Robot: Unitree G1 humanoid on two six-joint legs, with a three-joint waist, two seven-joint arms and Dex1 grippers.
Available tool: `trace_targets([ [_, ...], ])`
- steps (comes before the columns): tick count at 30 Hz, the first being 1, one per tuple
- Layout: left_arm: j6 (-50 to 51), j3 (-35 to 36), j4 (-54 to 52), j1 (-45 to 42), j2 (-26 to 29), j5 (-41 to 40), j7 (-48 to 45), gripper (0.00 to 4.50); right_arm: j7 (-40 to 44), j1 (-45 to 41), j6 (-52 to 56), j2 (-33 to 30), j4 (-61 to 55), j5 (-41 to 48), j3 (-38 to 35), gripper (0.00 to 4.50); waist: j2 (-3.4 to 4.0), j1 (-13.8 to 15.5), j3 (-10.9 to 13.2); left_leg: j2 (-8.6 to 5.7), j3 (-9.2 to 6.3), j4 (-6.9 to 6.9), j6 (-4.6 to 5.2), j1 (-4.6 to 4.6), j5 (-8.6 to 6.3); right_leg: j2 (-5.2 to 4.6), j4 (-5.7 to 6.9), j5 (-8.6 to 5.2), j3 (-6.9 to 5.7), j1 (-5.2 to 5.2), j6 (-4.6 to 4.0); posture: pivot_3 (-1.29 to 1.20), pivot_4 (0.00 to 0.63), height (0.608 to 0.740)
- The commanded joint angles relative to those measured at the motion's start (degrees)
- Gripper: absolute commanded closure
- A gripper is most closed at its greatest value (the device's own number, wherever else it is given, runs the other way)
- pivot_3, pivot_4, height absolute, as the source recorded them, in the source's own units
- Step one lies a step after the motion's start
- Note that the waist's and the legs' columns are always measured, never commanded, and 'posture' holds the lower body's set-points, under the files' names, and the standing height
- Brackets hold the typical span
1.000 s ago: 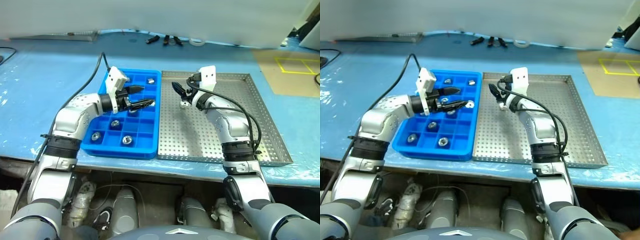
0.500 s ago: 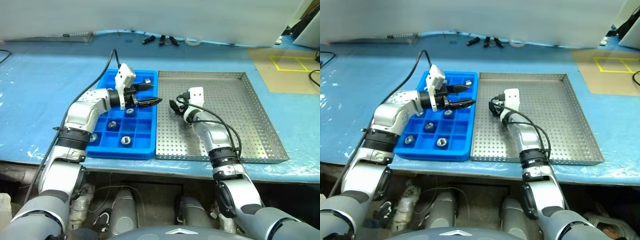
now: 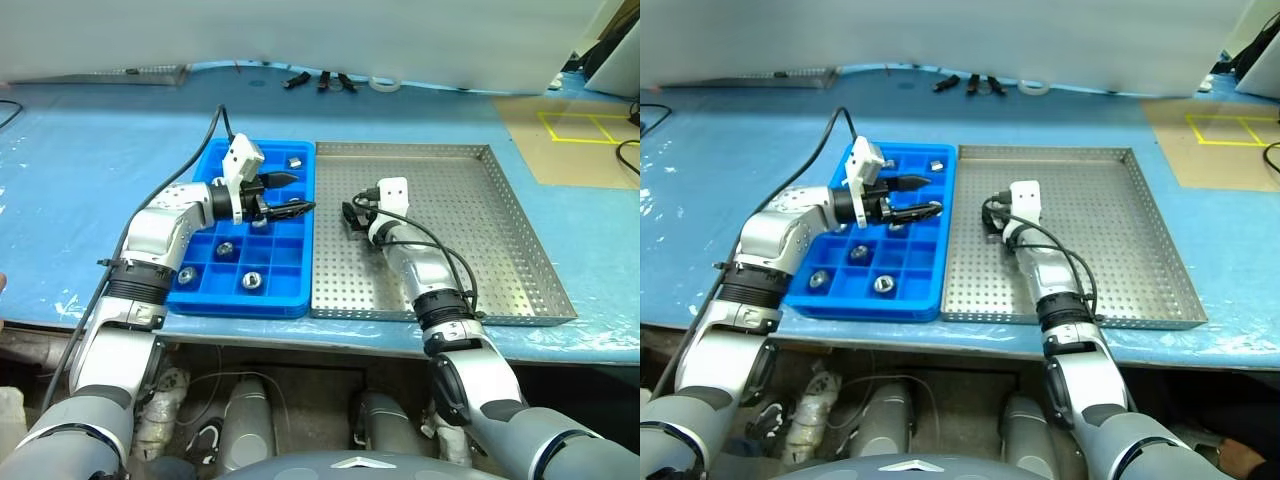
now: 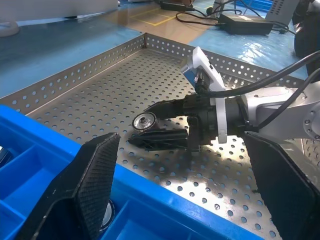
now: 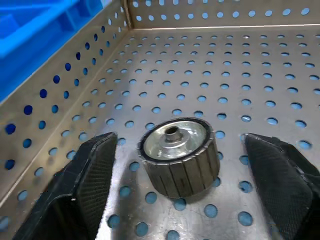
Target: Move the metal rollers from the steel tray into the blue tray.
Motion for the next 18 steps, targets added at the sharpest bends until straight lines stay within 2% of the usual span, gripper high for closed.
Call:
trace_targets([
  [1,0.0,1.1,-1.5,-0.8,0.7,-0.1,-0.5,0.29,0.3,-0.9,-1.3,0.2,-1.9,1.1,-1.0,1.25,0.0,0.0,0.0,0.0,0.0,0.0,0.0,0.0,0.0,0.0,-0.01,0.0,0.0,0.0,0.0,-0.04,0.15,0.74],
  [5,0.5,1.2,-1.9,-0.5,0.9,-0.1,-0.6,0.29,1.0,-0.6,-0.4,0.0,-4.4,1.9,-1.1,2.54,0.0,0.0,0.0,0.0,0.0,-0.01,0.01,-0.01,-0.01,0.0,-0.01,0.0,0.0,0.0,0.0,-0.04,0.15,0.74],
  [6,0.8,1.4,-2.3,-0.3,1.1,-0.2,-0.6,0.29,1.5,-0.6,0.3,-0.3,-5.2,2.0,-0.9,2.72,0.0,0.0,0.0,0.0,0.0,-0.02,0.01,-0.01,-0.01,0.0,-0.02,0.0,0.0,0.0,0.0,-0.04,0.15,0.74],
  [11,2.5,2.5,-4.9,1.6,3.0,-1.3,-1.3,0.29,6.5,-0.4,5.6,-1.8,-12.6,3.4,0.8,2.72,0.01,-0.1,0.0,0.01,0.0,-0.04,0.01,-0.01,-0.01,0.02,-0.04,0.0,0.0,-0.01,-0.01,-0.03,0.15,0.74],
  [18,6.2,6.9,-11.3,6.9,6.4,-3.9,0.6,0.29,23.0,-1.2,18.3,-5.5,-29.4,10.4,7.5,2.72,0.01,0.1,0.0,0.05,0.0,-0.11,0.08,0.02,-0.05,0.06,-0.1,-0.02,-0.04,-0.02,-0.03,0.07,0.15,0.74],
])
